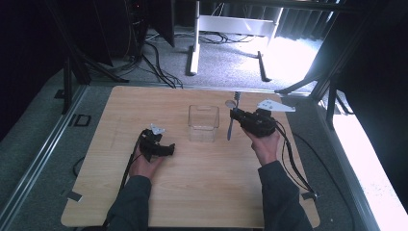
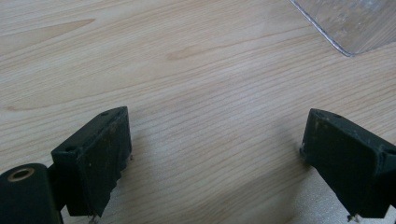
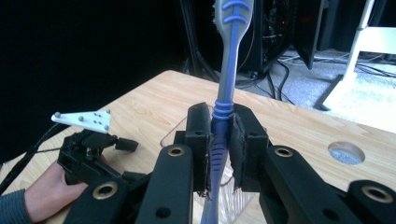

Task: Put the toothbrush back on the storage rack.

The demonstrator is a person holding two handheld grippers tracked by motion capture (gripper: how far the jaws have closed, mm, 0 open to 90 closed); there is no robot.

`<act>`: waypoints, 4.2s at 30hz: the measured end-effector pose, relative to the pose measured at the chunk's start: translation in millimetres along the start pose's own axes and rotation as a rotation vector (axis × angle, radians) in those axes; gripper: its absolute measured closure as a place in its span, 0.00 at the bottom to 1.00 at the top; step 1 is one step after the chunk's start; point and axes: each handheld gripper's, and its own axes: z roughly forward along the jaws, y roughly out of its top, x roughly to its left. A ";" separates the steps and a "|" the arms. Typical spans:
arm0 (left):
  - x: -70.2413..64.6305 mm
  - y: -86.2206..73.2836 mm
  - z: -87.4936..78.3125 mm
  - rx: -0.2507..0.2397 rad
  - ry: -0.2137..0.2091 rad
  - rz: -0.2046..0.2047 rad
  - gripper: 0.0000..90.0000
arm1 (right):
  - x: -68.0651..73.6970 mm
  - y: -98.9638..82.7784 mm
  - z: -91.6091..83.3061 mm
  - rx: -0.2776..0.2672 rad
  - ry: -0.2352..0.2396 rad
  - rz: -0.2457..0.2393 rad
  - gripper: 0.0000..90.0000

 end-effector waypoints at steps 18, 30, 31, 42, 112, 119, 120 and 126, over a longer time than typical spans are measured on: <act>0.0 0.0 0.0 0.000 0.000 0.000 0.10 | -6.3 2.0 12.8 -0.021 0.003 0.018 0.87; 0.0 0.0 0.0 0.000 0.000 0.000 0.10 | -4.7 7.8 26.8 -0.002 -0.001 -0.016 0.87; 0.0 0.0 0.0 0.000 0.000 0.000 0.10 | -4.9 7.9 27.9 -0.001 -0.001 -0.015 0.87; 0.0 0.0 0.0 0.000 0.000 0.000 0.10 | -14.1 12.3 28.8 -0.034 0.003 0.023 0.87; 0.0 0.0 0.1 -0.001 0.000 -0.001 0.10 | -28.6 -4.0 78.7 -0.047 0.016 0.099 0.87; 0.0 0.0 0.0 -0.001 0.000 -0.001 0.10 | -27.5 -8.3 83.5 -0.016 0.016 0.087 0.87; 0.0 0.0 0.0 -0.001 0.000 0.000 0.10 | -27.5 -9.0 84.3 -0.011 0.016 0.084 0.87; 0.0 0.0 0.0 -0.001 0.000 0.000 0.10 | -26.7 -11.3 85.4 0.010 0.007 0.063 0.87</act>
